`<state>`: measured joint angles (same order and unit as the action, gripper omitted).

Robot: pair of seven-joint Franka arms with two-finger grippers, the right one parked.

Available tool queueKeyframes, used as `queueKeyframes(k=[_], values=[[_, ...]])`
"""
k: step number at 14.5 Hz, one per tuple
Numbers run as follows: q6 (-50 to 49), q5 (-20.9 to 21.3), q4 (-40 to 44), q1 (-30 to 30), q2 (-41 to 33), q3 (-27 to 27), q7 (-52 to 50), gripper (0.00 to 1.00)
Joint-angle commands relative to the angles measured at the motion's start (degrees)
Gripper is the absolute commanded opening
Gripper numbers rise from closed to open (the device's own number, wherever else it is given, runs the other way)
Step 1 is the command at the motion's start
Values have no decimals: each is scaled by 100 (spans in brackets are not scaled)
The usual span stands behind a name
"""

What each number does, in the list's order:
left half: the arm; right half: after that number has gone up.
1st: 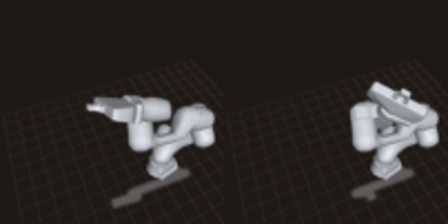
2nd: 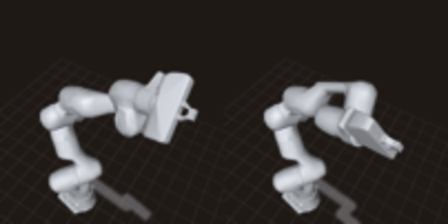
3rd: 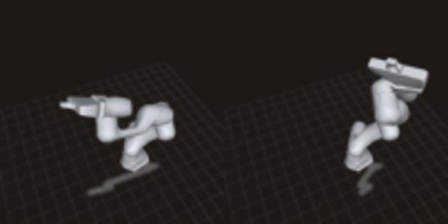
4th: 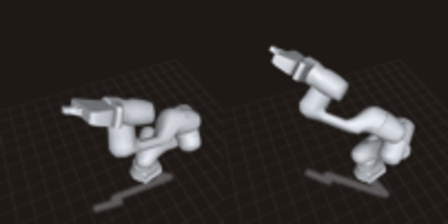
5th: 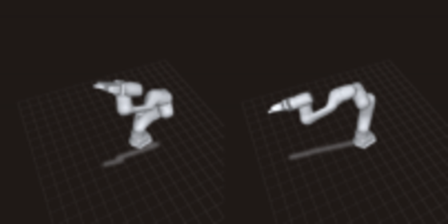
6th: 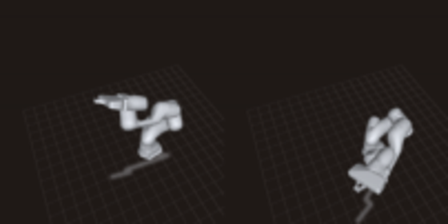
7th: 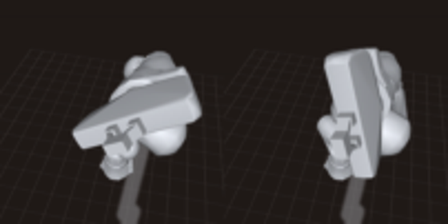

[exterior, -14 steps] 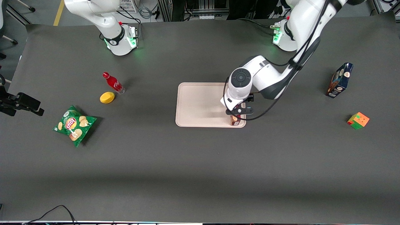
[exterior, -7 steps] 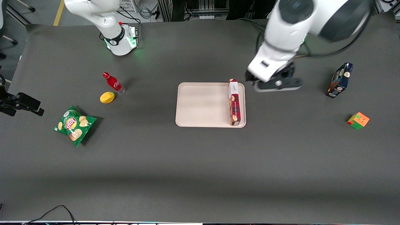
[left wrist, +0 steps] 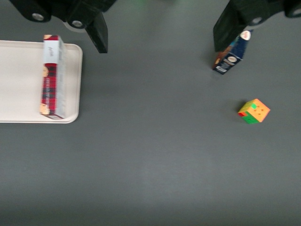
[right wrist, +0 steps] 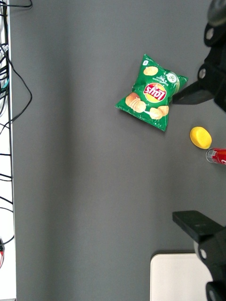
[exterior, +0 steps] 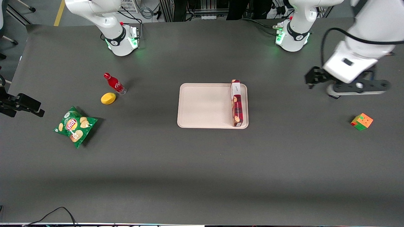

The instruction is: Place red cookie box on tray

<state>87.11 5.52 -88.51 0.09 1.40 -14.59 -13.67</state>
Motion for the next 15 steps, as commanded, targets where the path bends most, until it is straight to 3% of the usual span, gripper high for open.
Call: queueKeyframes(k=[1,3,6,15], values=[[243,-391,-446,79,-253,439,242,100],[648,-640,-999,105,-481,677,233,100],[632,-430,-1011,123,-491,660,251,100],[562,-465,-861,114,-438,695,330,100]])
